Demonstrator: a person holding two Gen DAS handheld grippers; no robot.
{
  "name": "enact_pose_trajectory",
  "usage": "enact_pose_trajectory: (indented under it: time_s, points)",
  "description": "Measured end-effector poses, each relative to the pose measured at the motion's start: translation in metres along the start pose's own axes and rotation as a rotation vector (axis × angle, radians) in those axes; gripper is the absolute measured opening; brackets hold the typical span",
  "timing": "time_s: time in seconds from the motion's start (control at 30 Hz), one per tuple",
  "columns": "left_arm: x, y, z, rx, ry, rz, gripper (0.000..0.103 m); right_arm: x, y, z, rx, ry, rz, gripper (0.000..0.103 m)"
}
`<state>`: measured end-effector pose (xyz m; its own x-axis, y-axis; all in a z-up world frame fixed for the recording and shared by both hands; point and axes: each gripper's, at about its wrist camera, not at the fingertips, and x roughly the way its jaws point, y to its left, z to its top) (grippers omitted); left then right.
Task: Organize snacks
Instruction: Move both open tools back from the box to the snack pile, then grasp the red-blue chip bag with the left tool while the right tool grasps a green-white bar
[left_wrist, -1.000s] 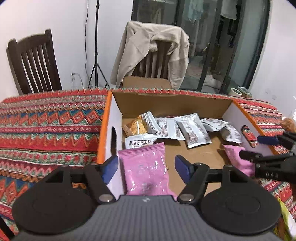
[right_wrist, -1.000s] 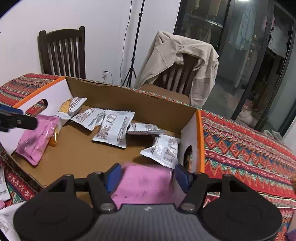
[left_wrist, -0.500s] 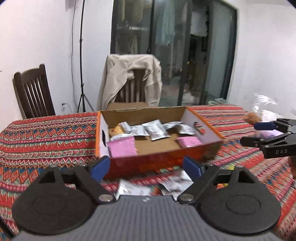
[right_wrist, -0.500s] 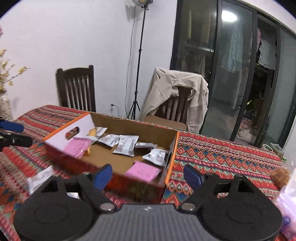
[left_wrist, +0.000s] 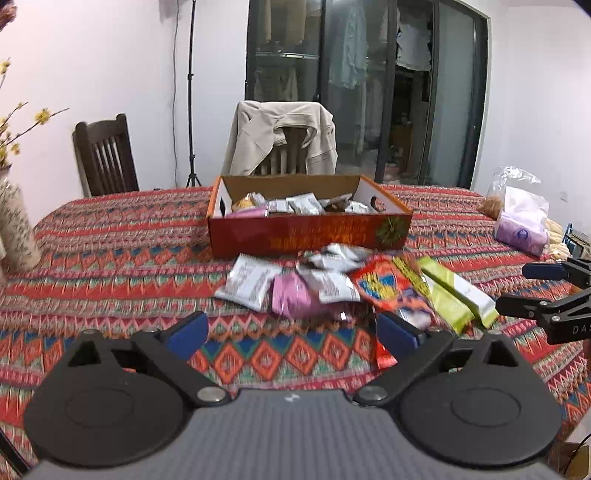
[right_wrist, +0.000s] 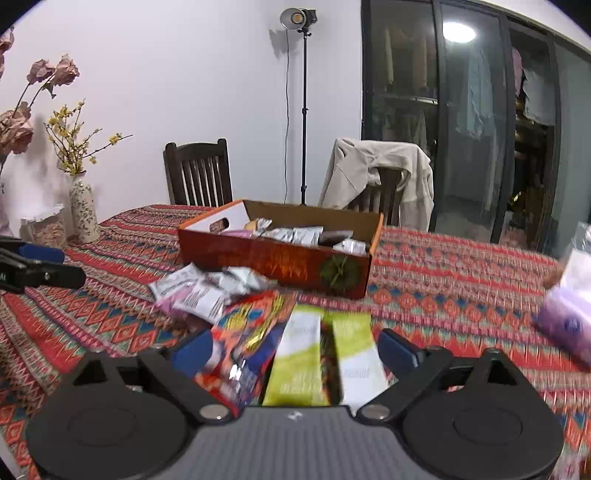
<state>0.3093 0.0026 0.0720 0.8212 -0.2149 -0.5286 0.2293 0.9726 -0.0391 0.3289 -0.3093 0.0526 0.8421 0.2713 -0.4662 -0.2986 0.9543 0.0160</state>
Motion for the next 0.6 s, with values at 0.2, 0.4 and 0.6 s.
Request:
enact_pose_trajectory:
  time_s: [0.2,0.4,0.6]
  points:
    - [-0.019,-0.003,-0.028,-0.020,0.035,0.008,0.100,-0.030,0.011,-0.028,0.012,0.011,-0.019,0.097]
    - [-0.027,0.003,-0.049,-0.038,0.067,0.005,0.100,-0.045,0.024,-0.048,0.041,0.038,-0.015,0.097]
    - [-0.025,0.011,-0.055,-0.067,0.079,0.006,0.100,-0.046,0.039,-0.059,0.039,0.074,-0.019,0.097]
